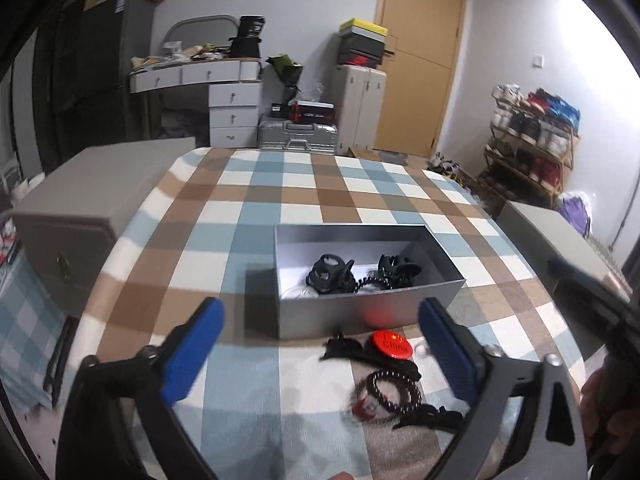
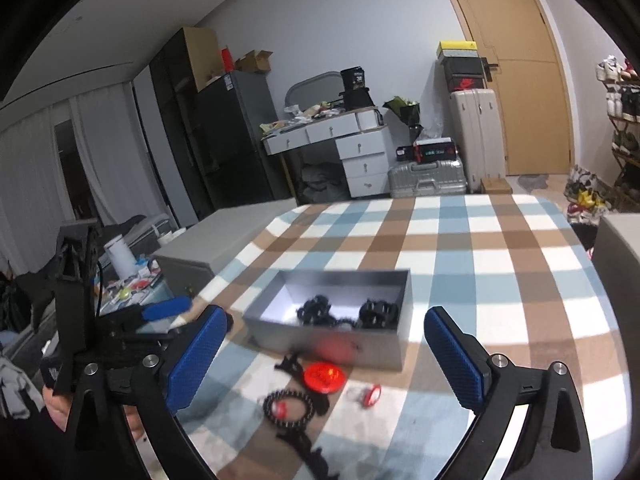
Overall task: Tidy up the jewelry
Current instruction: 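Open both grippers and lift them away from the box, then lower the right gripper onto the red ring and close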
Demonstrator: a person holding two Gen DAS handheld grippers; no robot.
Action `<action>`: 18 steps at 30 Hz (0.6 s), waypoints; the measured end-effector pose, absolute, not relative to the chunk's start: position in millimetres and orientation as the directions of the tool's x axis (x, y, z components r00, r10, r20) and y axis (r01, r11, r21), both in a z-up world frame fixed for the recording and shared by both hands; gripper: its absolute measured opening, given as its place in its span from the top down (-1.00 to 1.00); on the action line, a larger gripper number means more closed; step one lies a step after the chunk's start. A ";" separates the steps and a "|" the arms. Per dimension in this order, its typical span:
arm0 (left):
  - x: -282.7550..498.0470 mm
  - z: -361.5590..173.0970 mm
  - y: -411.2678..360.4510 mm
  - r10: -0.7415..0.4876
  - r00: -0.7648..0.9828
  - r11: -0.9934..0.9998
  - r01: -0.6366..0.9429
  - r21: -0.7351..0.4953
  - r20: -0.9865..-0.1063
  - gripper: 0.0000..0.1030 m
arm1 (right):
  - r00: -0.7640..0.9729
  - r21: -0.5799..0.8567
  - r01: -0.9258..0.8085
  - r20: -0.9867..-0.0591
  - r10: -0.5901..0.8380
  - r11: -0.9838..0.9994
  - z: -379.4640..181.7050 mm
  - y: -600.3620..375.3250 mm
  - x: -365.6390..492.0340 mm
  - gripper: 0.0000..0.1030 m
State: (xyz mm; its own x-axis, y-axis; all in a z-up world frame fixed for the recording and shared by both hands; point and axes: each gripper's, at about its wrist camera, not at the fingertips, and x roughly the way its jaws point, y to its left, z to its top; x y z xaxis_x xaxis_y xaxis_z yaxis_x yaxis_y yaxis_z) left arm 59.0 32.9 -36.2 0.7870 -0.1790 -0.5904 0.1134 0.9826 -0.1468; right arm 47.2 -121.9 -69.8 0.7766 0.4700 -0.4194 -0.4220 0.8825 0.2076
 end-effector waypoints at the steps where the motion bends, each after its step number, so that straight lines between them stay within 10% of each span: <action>1: 57.0 -38.2 34.2 -0.173 0.789 0.983 0.104 -0.148 -0.590 -0.96 | 0.776 0.194 -0.417 -0.432 0.459 0.888 -74.2 -120.7 44.6 -0.95; 18: 35.4 -73.4 39.4 -0.081 0.761 0.995 0.027 -0.093 -0.644 -0.97 | 0.678 0.264 -0.289 -0.622 0.392 0.920 -140.6 -134.8 58.0 -0.95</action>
